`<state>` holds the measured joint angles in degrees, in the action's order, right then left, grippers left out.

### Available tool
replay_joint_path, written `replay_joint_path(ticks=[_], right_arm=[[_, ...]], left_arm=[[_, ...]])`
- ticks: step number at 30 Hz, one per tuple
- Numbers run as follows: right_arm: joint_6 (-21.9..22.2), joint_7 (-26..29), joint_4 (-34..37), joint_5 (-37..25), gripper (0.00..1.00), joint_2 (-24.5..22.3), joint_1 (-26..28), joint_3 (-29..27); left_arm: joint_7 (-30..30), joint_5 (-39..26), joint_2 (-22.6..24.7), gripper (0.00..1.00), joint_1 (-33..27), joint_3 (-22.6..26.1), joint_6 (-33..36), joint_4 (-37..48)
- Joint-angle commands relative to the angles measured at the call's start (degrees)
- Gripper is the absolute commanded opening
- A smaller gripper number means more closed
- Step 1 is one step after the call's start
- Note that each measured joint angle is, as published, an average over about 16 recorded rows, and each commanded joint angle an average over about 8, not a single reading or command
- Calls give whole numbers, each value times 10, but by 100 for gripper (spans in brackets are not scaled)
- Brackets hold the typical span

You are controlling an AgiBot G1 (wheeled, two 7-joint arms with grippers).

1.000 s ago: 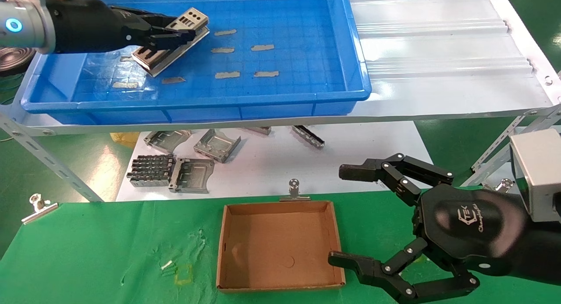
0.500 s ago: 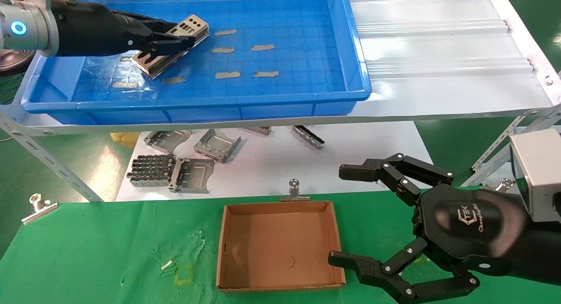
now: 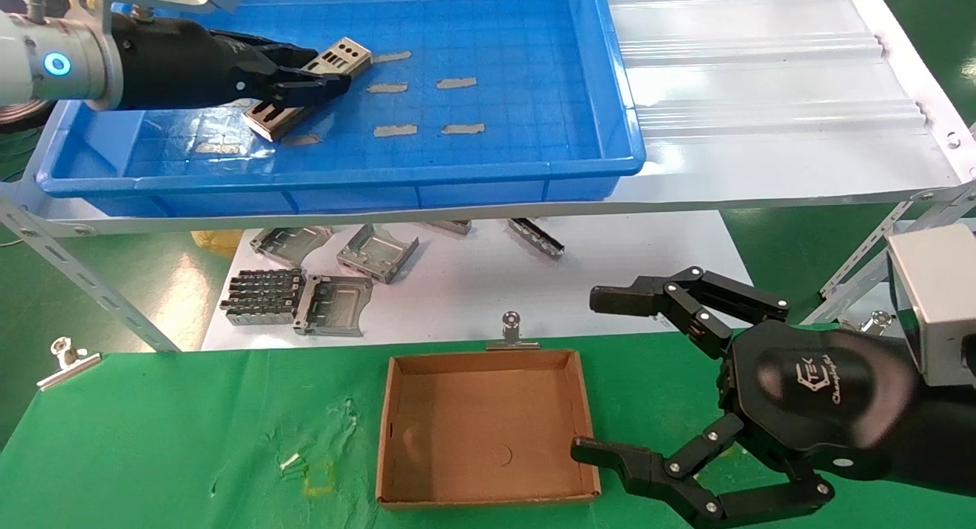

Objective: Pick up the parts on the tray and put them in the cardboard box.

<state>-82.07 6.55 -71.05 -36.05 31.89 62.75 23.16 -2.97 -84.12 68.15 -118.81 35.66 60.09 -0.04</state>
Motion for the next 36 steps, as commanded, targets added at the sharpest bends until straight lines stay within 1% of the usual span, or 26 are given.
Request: replay_joint_path(ticks=[1,14,15,16,17,22,23,24,25,36], right_arm=[[0,0,0,0,100,0,0,0],[0,0,0,0,100,0,0,0],[0,0,0,0,100,0,0,0],[0,0,0,0,100,0,0,0],[0,0,0,0,100,0,0,0],[0,0,0,0,100,0,0,0],[0,0,0,0,100,0,0,0],[0,0,0,0,100,0,0,0],[0,0,0,0,100,0,0,0],[0,0,0,0,100,0,0,0]], left_arm=[[0,0,-2,100,-2,0,2,0],[-1,17,-7,100,0,-12,15,-1],[-1,18,-7,98,0,-13,15,-1],[-1,18,-8,92,0,-13,15,-1],[-1,18,-8,81,0,-13,15,-1],[-4,17,-10,18,-2,-12,14,1],[-4,17,-10,7,-2,-12,13,2],[-4,17,-10,2,-2,-12,13,2],[-5,17,-10,0,-2,-12,12,2],[-7,15,-7,0,1,-10,7,2]])
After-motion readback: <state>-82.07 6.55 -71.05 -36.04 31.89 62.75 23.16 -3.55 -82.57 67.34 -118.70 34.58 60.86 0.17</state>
